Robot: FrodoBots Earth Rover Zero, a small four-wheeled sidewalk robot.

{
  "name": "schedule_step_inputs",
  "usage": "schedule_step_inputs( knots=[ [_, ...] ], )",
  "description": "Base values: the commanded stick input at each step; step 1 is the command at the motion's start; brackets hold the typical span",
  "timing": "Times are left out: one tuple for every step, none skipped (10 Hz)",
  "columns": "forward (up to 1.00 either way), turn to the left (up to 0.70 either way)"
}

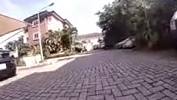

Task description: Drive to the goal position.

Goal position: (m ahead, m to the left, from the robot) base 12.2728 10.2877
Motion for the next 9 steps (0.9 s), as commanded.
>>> schedule_step_inputs(
  knots=[
    [0.69,0.03],
    [0.69,0.03],
    [0.69,0.03],
    [0.69,0.03],
    [0.69,0.03],
    [0.69,0.03],
    [0.69,0.03],
    [0.69,-0.24],
    [0.69,-0.35]
  ],
)
